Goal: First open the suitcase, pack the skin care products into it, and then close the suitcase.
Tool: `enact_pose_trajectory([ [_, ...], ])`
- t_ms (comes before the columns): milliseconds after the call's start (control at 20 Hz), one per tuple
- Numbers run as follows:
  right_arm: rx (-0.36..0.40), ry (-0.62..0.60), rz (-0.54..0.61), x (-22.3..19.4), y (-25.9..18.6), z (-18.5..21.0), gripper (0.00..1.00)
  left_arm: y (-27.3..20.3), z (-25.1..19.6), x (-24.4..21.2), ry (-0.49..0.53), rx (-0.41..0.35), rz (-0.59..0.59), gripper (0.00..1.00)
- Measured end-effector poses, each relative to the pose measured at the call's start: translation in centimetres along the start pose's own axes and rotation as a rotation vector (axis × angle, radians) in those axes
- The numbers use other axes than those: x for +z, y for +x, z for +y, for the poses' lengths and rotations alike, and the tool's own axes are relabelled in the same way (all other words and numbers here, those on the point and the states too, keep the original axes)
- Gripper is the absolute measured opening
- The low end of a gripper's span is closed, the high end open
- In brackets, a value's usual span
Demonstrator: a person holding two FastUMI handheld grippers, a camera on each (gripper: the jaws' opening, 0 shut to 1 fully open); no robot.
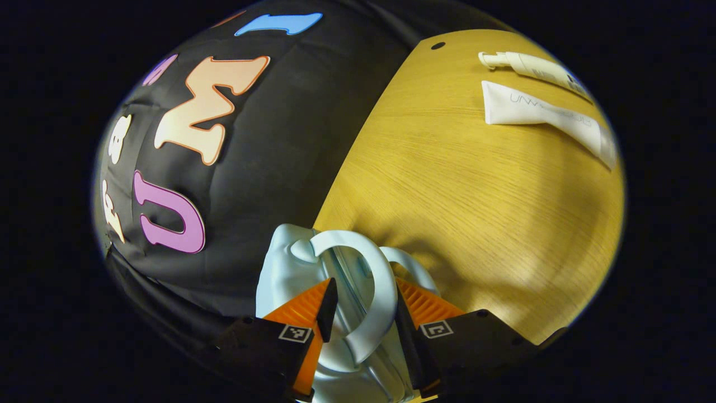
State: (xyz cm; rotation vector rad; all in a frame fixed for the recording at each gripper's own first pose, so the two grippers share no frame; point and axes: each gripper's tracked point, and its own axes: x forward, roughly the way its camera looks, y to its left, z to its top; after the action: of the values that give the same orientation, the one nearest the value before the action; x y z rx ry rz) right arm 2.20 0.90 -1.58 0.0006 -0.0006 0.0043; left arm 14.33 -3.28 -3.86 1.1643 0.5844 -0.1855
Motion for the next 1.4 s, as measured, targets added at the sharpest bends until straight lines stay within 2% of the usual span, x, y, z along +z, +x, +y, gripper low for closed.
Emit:
enact_pose_trajectory([
  [50, 0.0, 0.0, 0.001, 0.0, 0.0, 0.0, 0.95, 0.3, 0.1, -0.2, 0.022, 0.012, 0.014, 0.64],
  [100, 0.0, 0.0, 0.0, 0.0, -0.1, 0.0, 0.95, 0.5, 0.1, -0.2, 0.043, 0.025, 0.026, 0.54],
  [200, 0.0, 0.001, 0.0, 0.0, -0.1, 0.0, 0.95, 1.0, 0.0, -0.4, 0.076, 0.044, 0.032, 0.56],
  [250, 0.001, 0.001, 0.0, 0.0, -0.1, 0.0, 0.95, 1.1, 0.0, -0.5, 0.084, 0.049, 0.043, 0.43],
  [300, 0.001, 0.0, 0.0, 0.0, -0.1, 0.0, 0.95, 1.3, 0.0, -0.5, 0.086, 0.049, 0.041, 0.35],
  [350, 0.001, 0.0, 0.0, 0.0, -0.1, 0.0, 0.95, 1.6, -0.5, -0.4, 0.077, 0.03, 0.037, 0.36],
  [450, 0.0, 0.0, 0.0, 0.0, -0.1, 0.0, 0.95, 1.3, -0.5, -0.4, 0.083, 0.03, 0.042, 0.22],
  [800, 0.001, 0.0, -0.001, 0.0, 0.0, 0.0, 0.95, 0.3, 1.4, 0.5, 0.04, 0.046, -0.02, 0.06],
  [950, 0.001, 0.0, -0.001, 0.0, -0.1, 0.0, 0.95, -0.6, 3.0, 0.5, -0.017, 0.047, -0.058, 0.02],
  [1250, 0.001, 0.0, 0.0, 0.0, -0.1, 0.0, 0.95, -3.1, 5.6, 0.7, -0.189, 0.006, -0.149, 0.01],
  [1400, 0.001, 0.0, 0.0, -0.1, -0.1, 0.0, 0.95, -4.2, 7.1, 0.1, -0.317, -0.035, -0.178, 0.0],
])
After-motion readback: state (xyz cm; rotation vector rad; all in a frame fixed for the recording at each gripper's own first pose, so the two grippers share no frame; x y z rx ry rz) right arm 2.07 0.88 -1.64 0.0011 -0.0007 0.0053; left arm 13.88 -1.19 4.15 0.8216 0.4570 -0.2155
